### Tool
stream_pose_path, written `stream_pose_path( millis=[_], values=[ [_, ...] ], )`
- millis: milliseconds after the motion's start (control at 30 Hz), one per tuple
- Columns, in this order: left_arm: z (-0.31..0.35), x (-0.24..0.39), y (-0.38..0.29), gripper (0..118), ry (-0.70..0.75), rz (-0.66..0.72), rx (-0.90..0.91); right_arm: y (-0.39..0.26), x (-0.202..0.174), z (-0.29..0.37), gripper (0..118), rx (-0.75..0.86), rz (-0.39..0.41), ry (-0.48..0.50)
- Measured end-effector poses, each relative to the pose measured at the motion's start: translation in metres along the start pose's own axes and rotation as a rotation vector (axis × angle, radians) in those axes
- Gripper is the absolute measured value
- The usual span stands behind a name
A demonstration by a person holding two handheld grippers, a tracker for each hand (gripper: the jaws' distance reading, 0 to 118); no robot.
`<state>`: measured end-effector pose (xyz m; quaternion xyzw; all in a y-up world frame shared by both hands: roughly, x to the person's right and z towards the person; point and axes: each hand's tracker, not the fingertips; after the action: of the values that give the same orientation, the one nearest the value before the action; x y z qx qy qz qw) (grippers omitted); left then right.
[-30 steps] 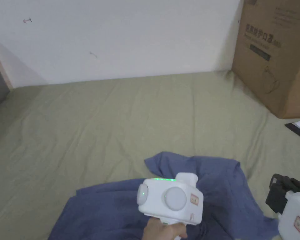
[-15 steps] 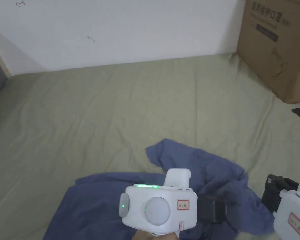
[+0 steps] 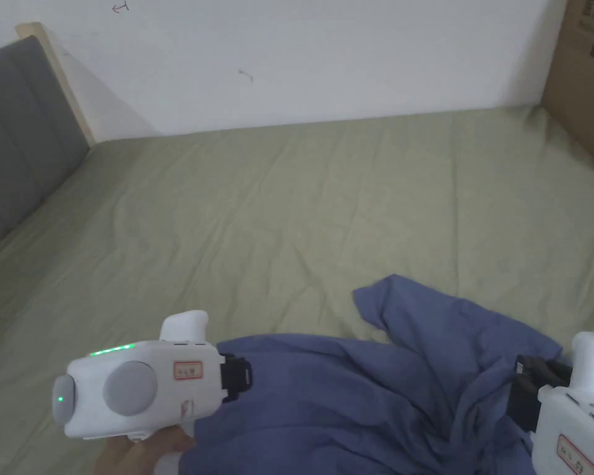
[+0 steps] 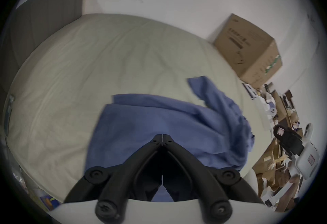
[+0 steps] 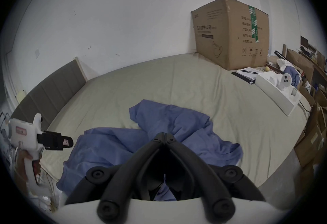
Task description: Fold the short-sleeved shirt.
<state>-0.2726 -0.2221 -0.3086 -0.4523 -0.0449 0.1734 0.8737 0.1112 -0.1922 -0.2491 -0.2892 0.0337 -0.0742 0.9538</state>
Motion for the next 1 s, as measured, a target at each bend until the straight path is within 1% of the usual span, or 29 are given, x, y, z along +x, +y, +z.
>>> stream_pose_path(
  millis=[133, 167, 200, 233, 300, 333, 433, 533, 567, 600, 667, 700, 767, 833, 867, 900, 1000],
  values=[
    [-0.022, -0.024, 0.034, 0, 0.105, 0.001, -0.034, -0.005, -0.013, -0.018, 0, -0.040, 0.013, 0.023],
    [-0.031, -0.025, 0.046, 2, 0.102, 0.003, -0.038, -0.006, -0.015, -0.021, 0, -0.049, 0.017, 0.027],
    [-0.039, -0.028, 0.056, 19, 0.106, 0.012, -0.038, -0.007, -0.017, -0.025, 0, -0.057, 0.023, 0.031],
    [-0.047, -0.031, 0.067, 44, 0.100, 0.035, -0.032, -0.008, -0.018, -0.028, 0, -0.066, 0.032, 0.033],
    [-0.069, -0.033, 0.082, 97, 0.089, 0.061, -0.071, -0.009, -0.020, -0.035, 0, -0.081, 0.048, 0.029],
    [-0.083, -0.031, 0.087, 101, 0.099, 0.057, -0.127, -0.010, -0.020, -0.038, 0, -0.087, 0.053, 0.027],
    [-0.114, -0.026, 0.087, 100, 0.121, -0.001, -0.197, -0.010, -0.017, -0.046, 0, -0.103, 0.048, 0.022],
    [-0.138, -0.023, 0.081, 100, 0.133, 0.004, -0.267, -0.013, -0.011, -0.051, 0, -0.120, 0.040, 0.019],
    [-0.143, -0.024, 0.076, 100, 0.156, -0.002, -0.258, -0.014, -0.010, -0.051, 0, -0.126, 0.044, 0.015],
    [-0.146, -0.022, 0.076, 94, 0.174, -0.031, -0.255, -0.015, -0.008, -0.051, 0, -0.131, 0.047, 0.011],
    [-0.143, -0.014, 0.079, 92, 0.214, -0.050, -0.264, -0.017, -0.004, -0.053, 0, -0.140, 0.050, 0.008],
    [-0.141, -0.012, 0.080, 85, 0.246, -0.099, -0.265, -0.018, -0.003, -0.054, 0, -0.144, 0.047, 0.004],
    [-0.138, -0.008, 0.084, 60, 0.258, -0.134, -0.271, -0.021, 0.000, -0.057, 0, -0.154, 0.022, 0.005],
    [-0.135, -0.011, 0.084, 18, 0.286, -0.189, -0.267, -0.026, 0.003, -0.062, 0, -0.171, -0.014, 0.022],
    [-0.132, -0.014, 0.082, 4, 0.307, -0.192, -0.262, -0.027, 0.004, -0.063, 0, -0.197, -0.033, 0.039],
    [-0.129, -0.017, 0.082, 4, 0.253, -0.154, -0.270, -0.027, 0.006, -0.063, 0, -0.200, -0.042, 0.054],
    [-0.114, -0.017, 0.082, 4, 0.242, -0.136, -0.251, -0.015, 0.017, -0.066, 0, -0.200, -0.057, 0.084]
  ],
)
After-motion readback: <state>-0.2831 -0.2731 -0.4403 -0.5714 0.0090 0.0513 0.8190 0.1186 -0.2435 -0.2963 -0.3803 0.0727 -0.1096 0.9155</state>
